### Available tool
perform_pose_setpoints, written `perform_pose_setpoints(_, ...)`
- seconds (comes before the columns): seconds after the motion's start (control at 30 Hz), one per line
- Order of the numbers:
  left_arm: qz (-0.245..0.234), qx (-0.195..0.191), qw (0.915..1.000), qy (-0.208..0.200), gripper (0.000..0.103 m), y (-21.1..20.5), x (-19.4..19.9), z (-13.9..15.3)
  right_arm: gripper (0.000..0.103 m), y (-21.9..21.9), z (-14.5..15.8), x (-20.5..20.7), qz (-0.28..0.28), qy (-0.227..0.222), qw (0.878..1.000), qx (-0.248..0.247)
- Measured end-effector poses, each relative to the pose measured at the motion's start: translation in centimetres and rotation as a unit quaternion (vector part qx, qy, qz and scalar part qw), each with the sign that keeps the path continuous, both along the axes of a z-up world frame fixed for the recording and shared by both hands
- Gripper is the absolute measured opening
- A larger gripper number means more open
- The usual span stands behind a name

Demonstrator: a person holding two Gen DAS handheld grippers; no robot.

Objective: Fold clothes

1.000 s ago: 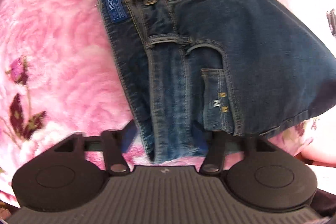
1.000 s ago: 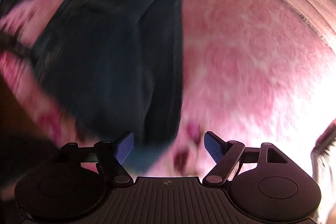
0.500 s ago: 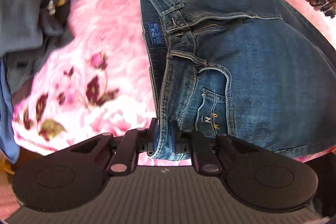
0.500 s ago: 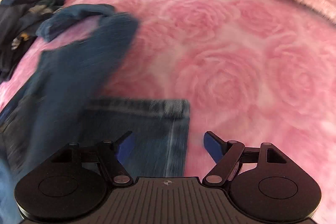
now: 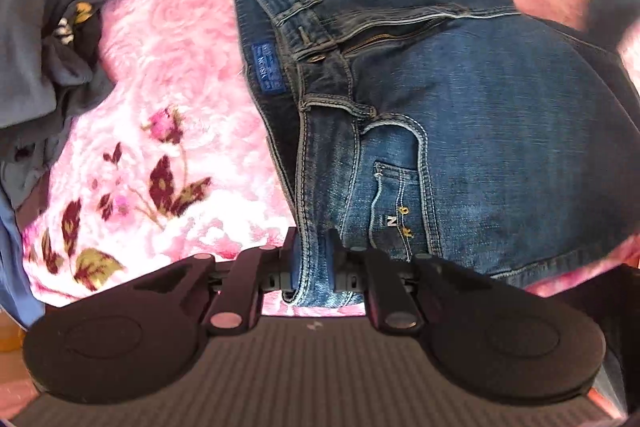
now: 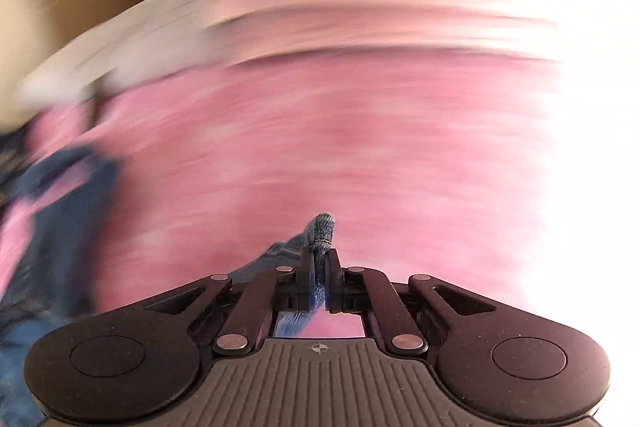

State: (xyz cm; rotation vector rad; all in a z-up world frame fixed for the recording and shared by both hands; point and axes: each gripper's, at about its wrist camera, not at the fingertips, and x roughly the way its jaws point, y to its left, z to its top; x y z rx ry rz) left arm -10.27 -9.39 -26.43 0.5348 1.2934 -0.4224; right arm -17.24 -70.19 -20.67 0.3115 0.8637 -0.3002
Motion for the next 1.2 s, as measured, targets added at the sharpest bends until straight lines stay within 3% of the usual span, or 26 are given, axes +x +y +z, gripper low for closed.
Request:
perform_pose_setpoints(0.07, -0.009, 0.003, 0.9999, 0.005, 0.01, -0.1, 0.1, -0.3, 0.002, -1.2, 0.5, -5.1, -0.068, 0.015, 0.998, -0.011)
perform_pose_setpoints(0.17, -0.025, 0.014, 0.9995, 0.012, 0.01, -0.4, 0.1, -1.0, 0.002, -3.1, 1.4, -12.7, -0.17, 0.036, 0.984, -0.029)
perform_pose_setpoints(0.33, -0.044, 0.027, 0.9985, 0.015, 0.01, -0.6, 0.1, -1.5, 0.002, -6.1, 2.7, -25.4, -0.334, 0.071, 0.938, -0.056)
perform_pose_setpoints(0.4, -0.048, 0.028, 0.9983, 0.015, 0.01, -0.6, 0.2, -1.3, 0.002, -6.0, 4.1, -25.5, -0.324, 0.058, 0.941, -0.08)
perform_pose_setpoints(0.53, -0.053, 0.028, 0.9981, 0.016, 0.01, -0.7, 0.2, -1.1, 0.002, -8.1, 8.9, -24.5, -0.353, 0.013, 0.928, -0.116)
perform_pose_setpoints(0.6, -0.063, 0.035, 0.9973, 0.016, 0.01, -1.0, 0.1, -1.4, 0.002, -9.7, 10.6, -25.1, -0.351, 0.003, 0.928, -0.125)
perform_pose_setpoints(0.73, -0.064, 0.046, 0.9968, 0.014, 0.011, -1.1, -0.2, -2.2, 0.003, -10.8, 8.2, -24.3, -0.331, 0.047, 0.931, -0.143)
perform_pose_setpoints(0.83, -0.06, 0.045, 0.9971, 0.01, 0.012, -1.0, -0.5, -2.2, 0.005, -11.4, 3.9, -25.0, -0.365, 0.137, 0.913, -0.119)
perform_pose_setpoints(0.87, -0.058, 0.044, 0.9973, 0.01, 0.012, -1.0, -0.6, -2.1, 0.009, -11.2, 2.9, -25.5, -0.381, 0.151, 0.906, -0.106)
perform_pose_setpoints(0.93, -0.056, 0.042, 0.9975, 0.009, 0.012, -1.1, -0.6, -1.9, 0.031, -10.0, 2.0, -25.9, -0.39, 0.151, 0.905, -0.081)
perform_pose_setpoints(1.0, -0.06, 0.044, 0.9972, 0.01, 0.012, -1.2, -0.6, -1.7, 0.044, -8.1, 1.8, -24.5, -0.349, 0.145, 0.923, -0.076)
perform_pose_setpoints(1.07, -0.067, 0.049, 0.9965, 0.012, 0.012, -1.5, -0.5, -1.5, 0.045, -6.3, 1.6, -23.0, -0.308, 0.139, 0.939, -0.071)
perform_pose_setpoints(1.2, -0.065, 0.051, 0.9965, 0.011, 0.011, -1.8, -0.7, -0.4, 0.046, -2.4, 0.8, -17.0, -0.186, 0.107, 0.977, -0.007)
